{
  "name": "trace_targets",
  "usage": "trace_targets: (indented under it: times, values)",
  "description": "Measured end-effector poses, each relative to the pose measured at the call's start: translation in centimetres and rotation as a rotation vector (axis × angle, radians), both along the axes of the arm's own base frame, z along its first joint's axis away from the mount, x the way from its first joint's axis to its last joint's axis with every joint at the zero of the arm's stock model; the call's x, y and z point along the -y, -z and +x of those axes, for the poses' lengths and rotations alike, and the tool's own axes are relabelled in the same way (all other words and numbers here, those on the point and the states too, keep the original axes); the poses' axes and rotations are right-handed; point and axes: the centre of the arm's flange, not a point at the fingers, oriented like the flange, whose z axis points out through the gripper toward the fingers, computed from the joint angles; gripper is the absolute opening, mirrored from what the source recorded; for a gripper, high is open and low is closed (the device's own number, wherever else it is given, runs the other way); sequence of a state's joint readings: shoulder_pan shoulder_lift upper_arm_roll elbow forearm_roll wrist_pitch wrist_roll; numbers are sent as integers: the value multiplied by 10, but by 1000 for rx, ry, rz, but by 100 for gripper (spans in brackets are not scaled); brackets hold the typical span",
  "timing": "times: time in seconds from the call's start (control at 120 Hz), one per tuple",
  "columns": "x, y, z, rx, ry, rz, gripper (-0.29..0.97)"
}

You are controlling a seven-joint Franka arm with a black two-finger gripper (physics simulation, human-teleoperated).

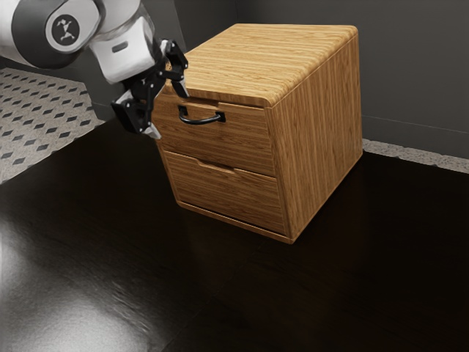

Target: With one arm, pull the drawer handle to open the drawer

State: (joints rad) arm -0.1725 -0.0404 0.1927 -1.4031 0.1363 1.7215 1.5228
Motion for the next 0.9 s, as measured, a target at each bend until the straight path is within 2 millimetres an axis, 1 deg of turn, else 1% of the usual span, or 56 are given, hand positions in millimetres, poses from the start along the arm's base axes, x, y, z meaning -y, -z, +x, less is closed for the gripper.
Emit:
trace_targets:
  times: [0.117, 0.183, 0.258, 0.333, 0.4, 0.5, 0.583, 0.7, 0.792, 0.9]
  values:
    - [6, -4, 5, 44, 90, 53, 68]
    - [11, 0, 10, 55, 139, 89, 68]
    - [17, 9, 14, 59, 189, 119, 68]
    - [19, 16, 17, 65, 230, 141, 68]
    - [14, 15, 16, 77, 249, 155, 68]
    - [-2, 15, 16, 87, 254, 174, 68]
    - [-11, 21, 18, 80, 261, 186, 68]
    - [-9, 29, 21, 69, 290, 200, 68]
    - [-5, 40, 21, 56, 320, 204, 68]
    - [-12, 48, 23, 62, 329, 213, 68]
